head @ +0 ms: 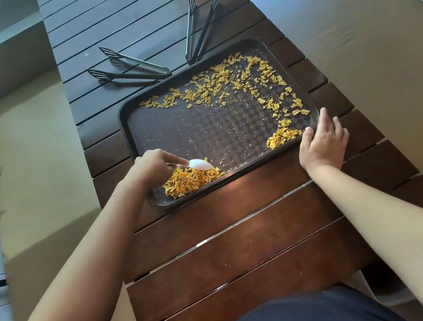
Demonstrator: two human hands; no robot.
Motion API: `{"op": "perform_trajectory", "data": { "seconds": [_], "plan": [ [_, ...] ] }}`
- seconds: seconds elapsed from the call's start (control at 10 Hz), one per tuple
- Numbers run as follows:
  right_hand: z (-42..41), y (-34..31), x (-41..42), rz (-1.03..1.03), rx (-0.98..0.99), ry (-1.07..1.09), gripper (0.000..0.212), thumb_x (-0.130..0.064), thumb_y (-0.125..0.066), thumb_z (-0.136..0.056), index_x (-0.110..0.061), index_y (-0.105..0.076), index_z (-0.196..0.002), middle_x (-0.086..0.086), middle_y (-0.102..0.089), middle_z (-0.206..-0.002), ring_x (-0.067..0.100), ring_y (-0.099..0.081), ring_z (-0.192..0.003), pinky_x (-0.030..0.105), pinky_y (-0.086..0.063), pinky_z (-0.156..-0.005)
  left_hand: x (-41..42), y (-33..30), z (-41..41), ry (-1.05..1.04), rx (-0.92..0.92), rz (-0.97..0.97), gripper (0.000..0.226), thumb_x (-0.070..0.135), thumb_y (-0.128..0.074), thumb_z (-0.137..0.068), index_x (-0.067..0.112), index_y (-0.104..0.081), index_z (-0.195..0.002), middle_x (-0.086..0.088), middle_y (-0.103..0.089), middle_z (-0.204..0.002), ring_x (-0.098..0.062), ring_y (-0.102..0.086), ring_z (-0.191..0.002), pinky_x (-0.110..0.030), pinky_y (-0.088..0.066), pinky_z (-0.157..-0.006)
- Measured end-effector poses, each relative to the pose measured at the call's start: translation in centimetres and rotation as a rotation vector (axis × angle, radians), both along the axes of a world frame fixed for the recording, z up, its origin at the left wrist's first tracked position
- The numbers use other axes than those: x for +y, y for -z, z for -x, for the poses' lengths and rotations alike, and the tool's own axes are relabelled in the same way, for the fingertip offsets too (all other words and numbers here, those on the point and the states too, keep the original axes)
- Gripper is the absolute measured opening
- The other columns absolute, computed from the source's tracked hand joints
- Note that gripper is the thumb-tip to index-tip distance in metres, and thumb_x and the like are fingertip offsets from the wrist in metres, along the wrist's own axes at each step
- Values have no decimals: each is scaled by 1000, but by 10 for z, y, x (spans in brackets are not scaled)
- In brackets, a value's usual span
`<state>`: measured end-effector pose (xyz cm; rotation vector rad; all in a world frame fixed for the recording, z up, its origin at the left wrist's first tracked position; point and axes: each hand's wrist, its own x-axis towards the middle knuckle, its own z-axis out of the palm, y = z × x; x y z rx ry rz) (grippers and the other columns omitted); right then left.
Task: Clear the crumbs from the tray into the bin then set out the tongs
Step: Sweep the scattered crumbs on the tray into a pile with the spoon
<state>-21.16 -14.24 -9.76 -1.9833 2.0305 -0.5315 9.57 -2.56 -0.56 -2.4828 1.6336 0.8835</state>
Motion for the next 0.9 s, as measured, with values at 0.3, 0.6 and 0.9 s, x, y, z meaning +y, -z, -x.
{"op": "perform_trajectory", "data": {
  "seconds": [0.3,0.6,0.9],
  "plan": [
    [0,0,0,9,-5,-3,63,-36,-24,-89,-8,-25,-145,14,-39,-145,30,-25,-139,46,-12,-113,36,-2,12,17,-71,139,34,20,-47,-95,44,-65,-110,8,-57,-92,-14,-50,-85,-35,-36,-83],
    [0,-1,0,20,-9,0,63,-34,-25,-88,-7,-26,-145,16,-39,-144,31,-26,-138,46,-13,-113,72,2,-18,-255,-9,189,35,14,-52,-90,43,-69,-101,4,-64,-97,-23,-57,-90,-39,-45,-86],
    [0,-1,1,19,-11,-1,62,-34,-26,-89,-6,-26,-145,17,-39,-144,32,-26,-138,47,-13,-113,74,4,-19,-296,23,174,32,14,-51,-90,35,-71,-104,1,-64,-97,-22,-58,-85,-37,-49,-82]
  ]
}}
